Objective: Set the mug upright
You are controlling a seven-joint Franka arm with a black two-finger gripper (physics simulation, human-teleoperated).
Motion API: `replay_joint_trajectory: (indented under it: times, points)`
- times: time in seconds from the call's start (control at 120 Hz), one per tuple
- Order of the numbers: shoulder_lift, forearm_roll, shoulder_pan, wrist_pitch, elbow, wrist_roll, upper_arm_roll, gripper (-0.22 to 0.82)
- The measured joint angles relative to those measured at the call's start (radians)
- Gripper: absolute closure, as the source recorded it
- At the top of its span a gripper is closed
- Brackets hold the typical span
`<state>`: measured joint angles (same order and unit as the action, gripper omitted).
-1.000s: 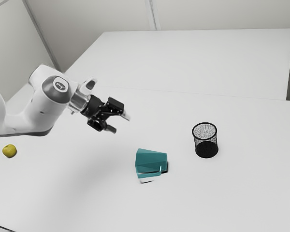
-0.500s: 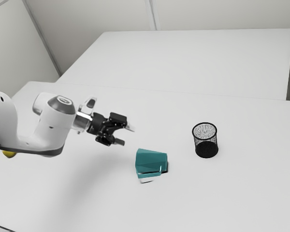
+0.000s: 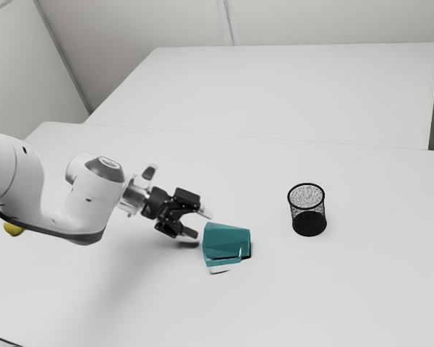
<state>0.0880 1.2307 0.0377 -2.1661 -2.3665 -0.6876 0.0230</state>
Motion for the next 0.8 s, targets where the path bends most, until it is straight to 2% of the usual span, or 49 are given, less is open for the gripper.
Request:
replay_joint_trajectory:
  times: [0.692,0.8]
  points:
    - [0.054,0.272,-0.007,0.12,-0.024,-0.3,0.0,0.02]
    - [0.06,0.289,-0.008,0.132,-0.024,-0.341,0.0,0.09]
